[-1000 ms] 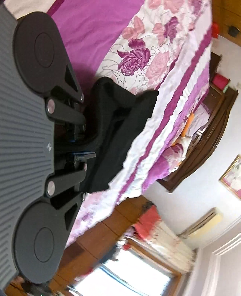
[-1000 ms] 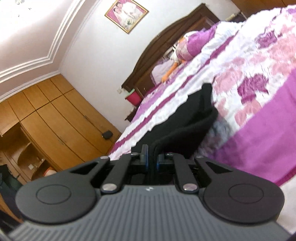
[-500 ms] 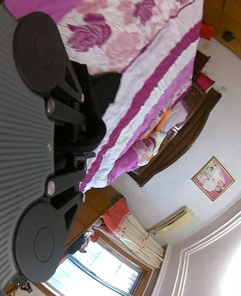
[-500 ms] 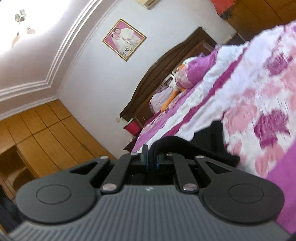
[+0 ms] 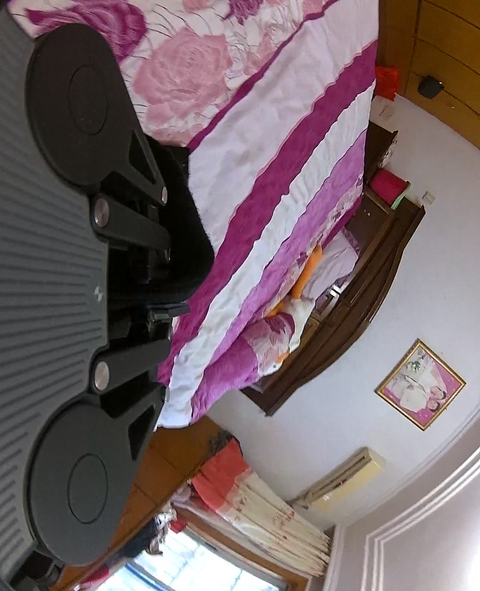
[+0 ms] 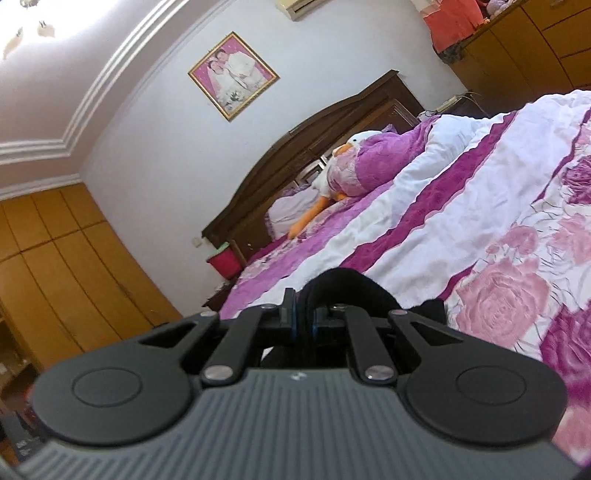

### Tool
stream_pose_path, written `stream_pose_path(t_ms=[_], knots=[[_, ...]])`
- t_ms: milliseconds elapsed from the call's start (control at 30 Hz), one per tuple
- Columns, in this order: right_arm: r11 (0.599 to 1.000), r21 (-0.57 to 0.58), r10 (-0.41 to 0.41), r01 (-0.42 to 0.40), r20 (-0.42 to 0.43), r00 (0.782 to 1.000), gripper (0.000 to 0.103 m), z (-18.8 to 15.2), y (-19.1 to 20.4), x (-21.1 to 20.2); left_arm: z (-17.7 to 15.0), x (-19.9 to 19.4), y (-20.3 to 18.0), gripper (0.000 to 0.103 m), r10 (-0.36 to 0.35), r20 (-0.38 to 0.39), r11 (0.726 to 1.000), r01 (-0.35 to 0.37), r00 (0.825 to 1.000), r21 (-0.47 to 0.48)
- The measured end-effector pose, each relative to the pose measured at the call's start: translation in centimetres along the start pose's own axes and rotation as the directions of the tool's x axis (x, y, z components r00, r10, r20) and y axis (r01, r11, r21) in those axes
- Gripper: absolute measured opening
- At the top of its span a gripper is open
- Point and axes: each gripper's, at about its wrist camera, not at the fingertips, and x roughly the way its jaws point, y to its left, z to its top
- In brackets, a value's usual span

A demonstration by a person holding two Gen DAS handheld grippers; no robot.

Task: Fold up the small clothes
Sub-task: 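Grasp the hem with both grippers and lift it toward the collar, then lay the hem over the body and open both grippers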

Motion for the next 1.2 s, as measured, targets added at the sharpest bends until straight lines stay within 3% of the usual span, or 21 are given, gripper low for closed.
stream_pose_path(t_ms=[200, 333, 467, 567, 733, 833, 867, 900, 967, 1067, 1200], knots=[[0.994, -0.075, -0.076, 0.074, -0.031, 0.997, 0.01, -1.1, -1.0, 5.3, -0.5, 6.7, 1.7, 0.01, 0.084, -0.044, 0.995, -0.082, 0.996, 0.049], [0.984, -0.12, -0.145, 0.135, -0.075, 0.987, 0.011, -2.6, -2.4, 8.5, -2.2, 10.7, 3.1, 0.01, 0.16, -0.097, 0.983, -0.149, 0.982, 0.11], [0.948, -0.226, -0.26, 0.225, -0.138, 0.956, 0.012, -4.3, -3.9, 11.3, -4.0, 13.3, 4.8, 0.01, 0.211, -0.151, 0.973, -0.192, 0.966, 0.128], [0.94, -0.236, -0.295, 0.246, -0.206, 0.933, 0.012, -5.4, -5.4, 12.6, -5.1, 14.5, 6.2, 0.011, 0.243, -0.19, 0.966, -0.219, 0.951, 0.137], [0.946, -0.228, -0.283, 0.23, -0.238, 0.929, 0.012, -5.6, -5.6, 12.2, -5.7, 14.0, 6.5, 0.013, 0.234, -0.201, 0.966, -0.204, 0.951, 0.16], [0.954, -0.208, -0.269, 0.218, -0.259, 0.928, 0.014, -4.9, -5.3, 11.1, -5.2, 12.5, 6.5, 0.025, 0.218, -0.21, 0.972, -0.194, 0.953, 0.129], [0.96, -0.187, -0.256, 0.211, -0.267, 0.929, 0.017, -4.4, -5.3, 10.7, -5.0, 11.8, 6.5, 0.034, 0.214, -0.208, 0.975, -0.194, 0.955, 0.113], [0.963, -0.17, -0.249, 0.208, -0.276, 0.929, 0.022, -4.2, -5.3, 10.4, -4.7, 11.1, 6.3, 0.042, 0.207, -0.204, 0.977, -0.19, 0.957, 0.1], [0.973, -0.126, -0.223, 0.194, -0.288, 0.931, 0.034, -3.7, -5.3, 9.4, -4.3, 9.5, 6.0, 0.048, 0.186, -0.196, 0.982, -0.174, 0.963, 0.079], [0.98, -0.107, -0.192, 0.166, -0.308, 0.932, 0.038, -3.7, -5.1, 8.5, -4.0, 8.0, 5.8, 0.051, 0.137, -0.221, 0.991, -0.133, 0.966, 0.033], [0.985, -0.113, -0.161, 0.128, -0.363, 0.918, 0.037, -4.2, -4.8, 9.0, -4.5, 8.7, 5.9, 0.051, 0.075, -0.305, 0.994, -0.095, 0.949, -0.052]])
